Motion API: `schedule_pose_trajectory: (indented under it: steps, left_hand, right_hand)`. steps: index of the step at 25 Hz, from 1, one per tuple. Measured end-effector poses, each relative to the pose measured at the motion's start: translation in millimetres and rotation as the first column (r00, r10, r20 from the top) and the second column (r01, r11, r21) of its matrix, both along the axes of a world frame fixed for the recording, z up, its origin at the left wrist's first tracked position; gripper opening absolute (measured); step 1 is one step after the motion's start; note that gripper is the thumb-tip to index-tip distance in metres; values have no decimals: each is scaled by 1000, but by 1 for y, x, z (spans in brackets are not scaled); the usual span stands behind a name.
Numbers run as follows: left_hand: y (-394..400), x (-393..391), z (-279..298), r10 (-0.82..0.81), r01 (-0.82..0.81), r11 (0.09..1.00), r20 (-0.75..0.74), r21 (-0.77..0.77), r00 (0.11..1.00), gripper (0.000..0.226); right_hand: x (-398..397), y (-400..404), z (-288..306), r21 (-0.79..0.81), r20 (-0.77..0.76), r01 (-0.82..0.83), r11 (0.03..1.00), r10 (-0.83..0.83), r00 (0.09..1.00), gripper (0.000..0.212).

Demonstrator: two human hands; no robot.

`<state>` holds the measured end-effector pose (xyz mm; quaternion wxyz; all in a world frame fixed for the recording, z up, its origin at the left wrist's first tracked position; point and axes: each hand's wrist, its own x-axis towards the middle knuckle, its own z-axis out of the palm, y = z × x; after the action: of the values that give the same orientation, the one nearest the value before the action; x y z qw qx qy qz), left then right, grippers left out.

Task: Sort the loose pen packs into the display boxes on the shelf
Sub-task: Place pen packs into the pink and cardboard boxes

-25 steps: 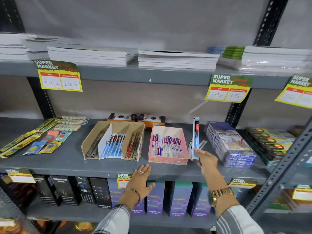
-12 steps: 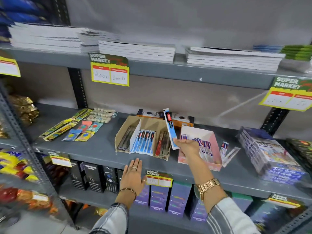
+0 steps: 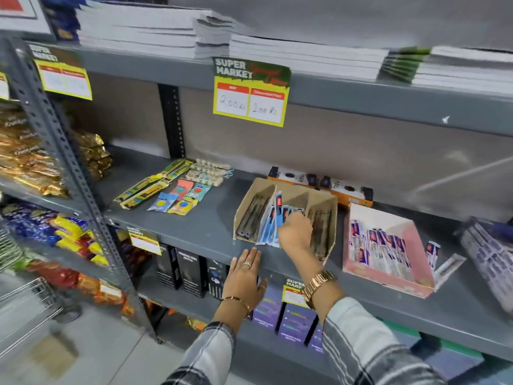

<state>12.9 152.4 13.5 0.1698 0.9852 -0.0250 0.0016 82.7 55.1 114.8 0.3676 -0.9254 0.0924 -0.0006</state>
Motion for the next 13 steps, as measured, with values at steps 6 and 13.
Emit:
schedule_pose_trajectory:
  steps: [6,13]
  left_hand:
    - [6,1,-2,-22,22,999,1,-30,1000,72]
    - [7,1,-4,-32,32,999,-8,-31,999,73]
  right_hand:
    - [13,19,-17,-70,-80,-41,997,35,996,12]
    - [19,19,-17,-59,-38,20,998,-22,999,25]
